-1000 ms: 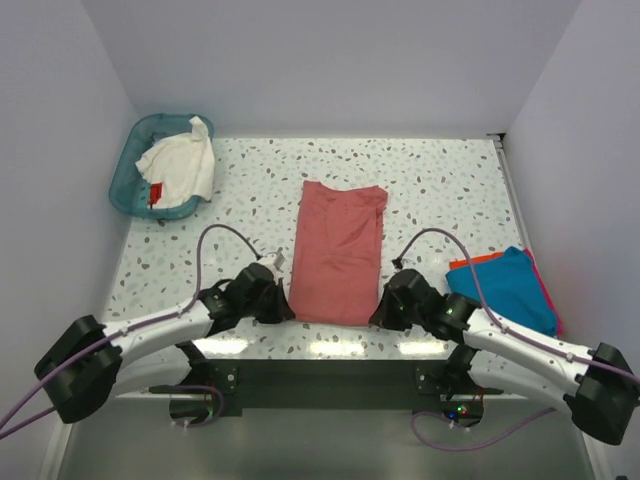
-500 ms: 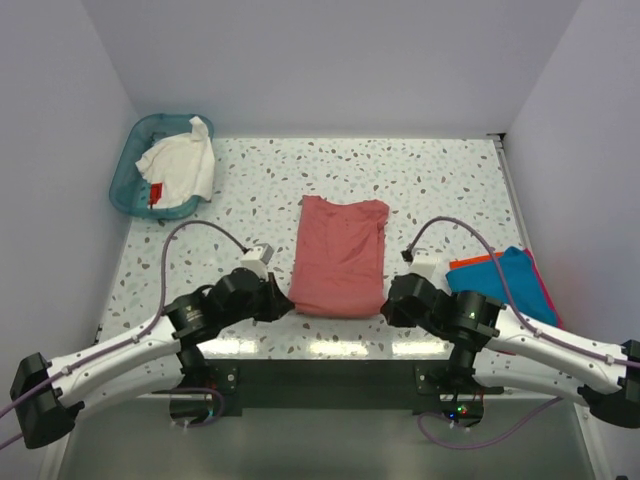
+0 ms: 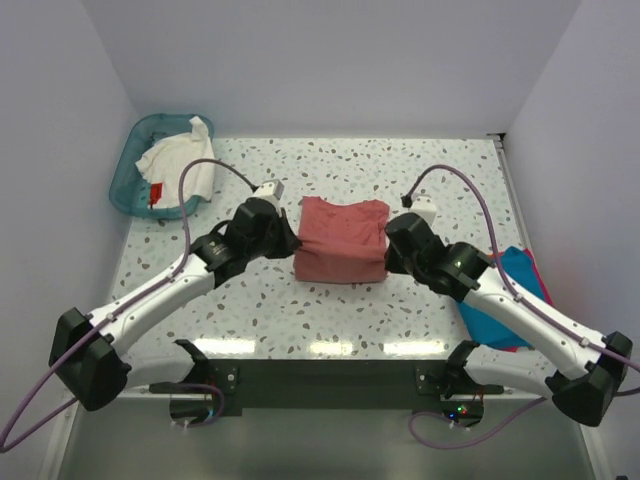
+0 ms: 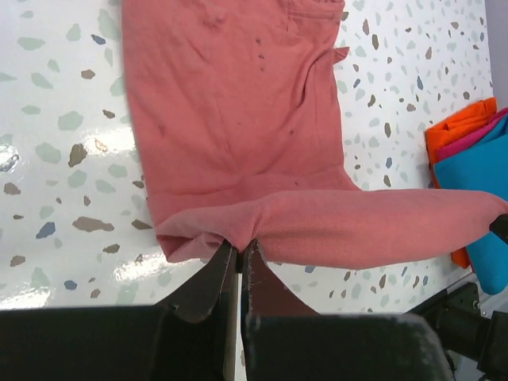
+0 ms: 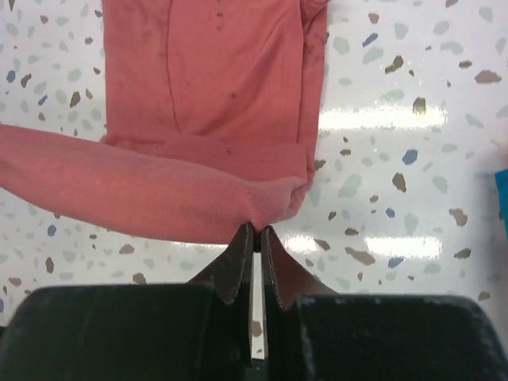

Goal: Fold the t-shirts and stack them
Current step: Fold the tshirt

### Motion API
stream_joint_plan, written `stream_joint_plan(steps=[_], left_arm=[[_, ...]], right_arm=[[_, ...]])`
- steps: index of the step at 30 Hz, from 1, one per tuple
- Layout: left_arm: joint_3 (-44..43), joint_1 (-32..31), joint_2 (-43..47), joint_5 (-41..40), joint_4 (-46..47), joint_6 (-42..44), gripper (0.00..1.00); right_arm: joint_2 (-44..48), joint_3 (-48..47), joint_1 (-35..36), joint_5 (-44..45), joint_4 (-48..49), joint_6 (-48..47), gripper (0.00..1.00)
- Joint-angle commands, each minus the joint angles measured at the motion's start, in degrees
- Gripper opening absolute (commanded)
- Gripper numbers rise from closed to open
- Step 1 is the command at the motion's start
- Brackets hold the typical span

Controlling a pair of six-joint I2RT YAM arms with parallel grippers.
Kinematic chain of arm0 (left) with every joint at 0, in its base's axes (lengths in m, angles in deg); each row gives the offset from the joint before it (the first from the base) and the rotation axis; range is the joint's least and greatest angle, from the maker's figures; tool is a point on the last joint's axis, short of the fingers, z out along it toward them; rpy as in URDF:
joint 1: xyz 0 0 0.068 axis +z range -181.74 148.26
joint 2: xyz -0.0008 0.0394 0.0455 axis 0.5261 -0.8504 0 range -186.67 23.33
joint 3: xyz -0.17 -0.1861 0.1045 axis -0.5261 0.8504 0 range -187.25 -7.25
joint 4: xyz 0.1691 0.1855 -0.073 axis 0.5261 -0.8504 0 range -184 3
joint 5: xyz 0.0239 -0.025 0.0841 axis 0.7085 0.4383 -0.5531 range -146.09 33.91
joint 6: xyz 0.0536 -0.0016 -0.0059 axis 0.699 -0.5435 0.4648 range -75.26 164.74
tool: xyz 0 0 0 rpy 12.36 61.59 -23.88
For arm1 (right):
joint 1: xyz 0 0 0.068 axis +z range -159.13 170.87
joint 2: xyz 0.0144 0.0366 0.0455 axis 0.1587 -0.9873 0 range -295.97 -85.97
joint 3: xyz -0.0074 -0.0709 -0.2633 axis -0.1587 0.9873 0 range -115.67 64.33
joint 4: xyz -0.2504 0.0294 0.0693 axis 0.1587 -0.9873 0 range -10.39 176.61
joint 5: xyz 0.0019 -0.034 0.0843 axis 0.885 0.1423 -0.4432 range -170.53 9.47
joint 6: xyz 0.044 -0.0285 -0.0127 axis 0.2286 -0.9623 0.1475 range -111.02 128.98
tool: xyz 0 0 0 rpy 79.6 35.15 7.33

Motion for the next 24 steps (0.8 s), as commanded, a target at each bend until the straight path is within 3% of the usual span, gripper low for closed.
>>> stream_joint_plan(steps=[1,11,18,19,21,22,24], left_arm=[[-5.31,2.87,-4.70,2.07,3.37,3.26,0.00],[-17.52,14.47,-24.12,11.29,11.88,3.26,0.00],[-37.35,18.43,-44.77,17.89,11.55,4.14,0.00],[-39.14,18.70,-48.36,18.16,11.28,4.14,0.06],[-42.39,19.40,-51.28,19.73,12.68,3.71,0.33],[-43.19,19.66,-53.47,20.35,13.21,3.70,0.54],[-44.42,20.63,-54.63,22.98,15.23,3.53,0.64]], right_arm=[[-3.50,-5.55,-4.05,-3.46,5.63,-7.37,0.00],[-21.23,-14.79,-21.89,-17.70,14.77,-11.43,0.00],[-36.54,-24.88,-30.51,-26.31,18.99,-10.90,0.00],[-40.91,-26.04,-31.56,-26.85,19.87,-11.33,0.00],[-45.32,-30.15,-32.45,-28.07,19.97,-11.78,0.07],[-48.74,-31.22,-33.32,-28.34,19.96,-11.95,0.24],[-51.93,-34.72,-34.29,-29.83,20.06,-12.04,0.43]])
